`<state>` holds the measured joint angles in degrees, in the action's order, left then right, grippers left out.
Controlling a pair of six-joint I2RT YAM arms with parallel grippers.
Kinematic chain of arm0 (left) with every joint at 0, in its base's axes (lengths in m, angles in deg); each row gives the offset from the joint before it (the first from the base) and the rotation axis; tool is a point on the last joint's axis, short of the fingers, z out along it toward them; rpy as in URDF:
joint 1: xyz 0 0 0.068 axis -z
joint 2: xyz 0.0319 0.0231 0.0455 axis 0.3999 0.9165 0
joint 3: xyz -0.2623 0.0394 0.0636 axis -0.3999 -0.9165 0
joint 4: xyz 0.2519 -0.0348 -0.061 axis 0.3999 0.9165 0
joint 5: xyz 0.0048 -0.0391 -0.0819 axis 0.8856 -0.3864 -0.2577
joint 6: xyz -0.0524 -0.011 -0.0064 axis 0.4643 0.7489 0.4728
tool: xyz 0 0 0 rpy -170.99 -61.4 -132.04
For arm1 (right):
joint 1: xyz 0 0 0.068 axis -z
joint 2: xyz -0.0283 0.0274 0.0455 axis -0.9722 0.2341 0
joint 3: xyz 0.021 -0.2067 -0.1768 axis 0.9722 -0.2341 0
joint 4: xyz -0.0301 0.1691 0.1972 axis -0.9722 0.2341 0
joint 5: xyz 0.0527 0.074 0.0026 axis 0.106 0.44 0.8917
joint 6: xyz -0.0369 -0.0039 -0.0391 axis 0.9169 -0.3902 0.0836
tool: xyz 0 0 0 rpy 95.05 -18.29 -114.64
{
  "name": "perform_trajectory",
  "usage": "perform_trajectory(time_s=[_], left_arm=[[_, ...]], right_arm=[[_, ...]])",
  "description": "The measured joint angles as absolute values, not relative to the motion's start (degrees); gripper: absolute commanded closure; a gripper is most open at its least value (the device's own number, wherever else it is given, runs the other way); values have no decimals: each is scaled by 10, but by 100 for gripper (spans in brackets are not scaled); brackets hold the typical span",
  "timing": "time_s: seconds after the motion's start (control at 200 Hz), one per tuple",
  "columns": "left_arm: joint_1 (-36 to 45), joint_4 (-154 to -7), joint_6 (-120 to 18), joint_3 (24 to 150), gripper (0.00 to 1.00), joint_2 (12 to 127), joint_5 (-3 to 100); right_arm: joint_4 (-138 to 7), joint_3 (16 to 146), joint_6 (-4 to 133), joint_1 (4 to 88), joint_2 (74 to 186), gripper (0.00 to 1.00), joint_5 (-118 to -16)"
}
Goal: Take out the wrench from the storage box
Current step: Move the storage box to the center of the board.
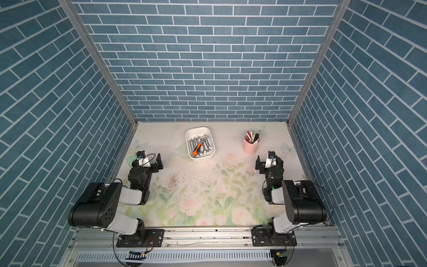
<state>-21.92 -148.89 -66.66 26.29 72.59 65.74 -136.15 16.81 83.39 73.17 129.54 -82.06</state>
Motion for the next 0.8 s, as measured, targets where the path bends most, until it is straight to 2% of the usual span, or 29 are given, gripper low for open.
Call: perform_trajectory(time_s=[0.55, 0.675, 0.8], left_arm=[[-214, -1489, -666, 262, 0, 724, 672], [-199, -1465, -671, 259, 0, 687, 697], [-157, -1370, -684, 300, 0, 617, 736]], right_arm=[[-1357, 169, 834, 733, 1294, 0, -818], [-1253, 209, 834, 733, 1248, 0, -820], [-1139, 281, 819, 733, 1167, 0, -823]])
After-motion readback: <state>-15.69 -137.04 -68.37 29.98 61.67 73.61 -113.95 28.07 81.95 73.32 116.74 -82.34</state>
